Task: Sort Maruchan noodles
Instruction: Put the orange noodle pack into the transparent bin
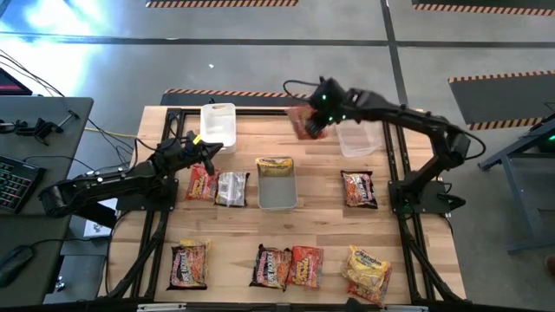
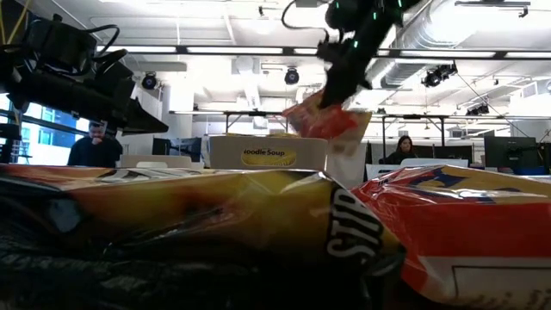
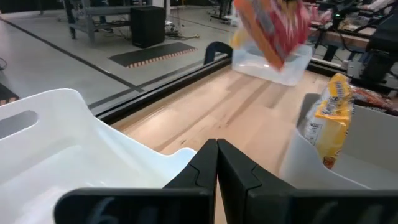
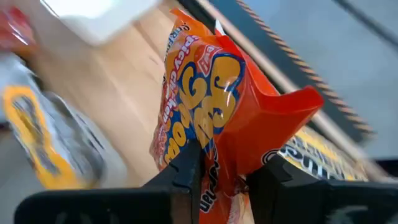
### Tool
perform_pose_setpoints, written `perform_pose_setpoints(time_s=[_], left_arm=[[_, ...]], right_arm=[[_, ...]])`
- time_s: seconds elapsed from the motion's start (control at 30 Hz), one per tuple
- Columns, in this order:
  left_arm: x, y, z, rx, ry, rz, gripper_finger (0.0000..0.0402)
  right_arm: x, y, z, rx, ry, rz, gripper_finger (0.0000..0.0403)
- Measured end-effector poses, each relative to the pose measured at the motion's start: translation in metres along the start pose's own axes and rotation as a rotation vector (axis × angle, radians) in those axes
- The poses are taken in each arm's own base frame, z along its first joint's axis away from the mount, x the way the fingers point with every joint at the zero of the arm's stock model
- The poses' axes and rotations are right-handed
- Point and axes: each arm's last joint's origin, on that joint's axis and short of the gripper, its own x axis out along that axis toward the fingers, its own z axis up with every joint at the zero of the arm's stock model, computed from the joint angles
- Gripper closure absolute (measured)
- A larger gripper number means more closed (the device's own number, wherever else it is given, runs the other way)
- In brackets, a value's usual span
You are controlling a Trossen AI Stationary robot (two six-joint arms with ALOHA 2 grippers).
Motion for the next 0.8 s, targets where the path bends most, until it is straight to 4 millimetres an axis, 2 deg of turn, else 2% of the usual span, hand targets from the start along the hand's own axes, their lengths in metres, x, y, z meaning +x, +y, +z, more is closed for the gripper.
perform_pose_setpoints(time_s=[0.17,0.33,0.53,0.67,0.8], left_arm=[[0.000,0.000,0.000,-0.015,0.003,-0.012,0.0401],[0.000,0.000,0.000,-0.025,0.005,-0.011,0.0401],[0.000,0.000,-0.001,-0.026,0.006,-0.010,0.0401],[0.000,0.000,-0.001,-0.025,0.007,-0.010,0.0401],[0.000,0.000,-0.001,-0.026,0.008,-0.009,0.0401]], right_arm=[[-0.036,-0.007,0.015,-0.205,0.091,-0.131,0.0337],[-0.047,-0.017,0.009,-0.414,0.226,-0.215,0.0337],[-0.039,-0.026,0.004,-0.482,0.270,-0.221,0.0337],[-0.029,-0.014,0.008,-0.508,0.160,-0.091,0.0337],[-0.004,-0.001,0.004,-0.539,0.082,0.029,0.0337]])
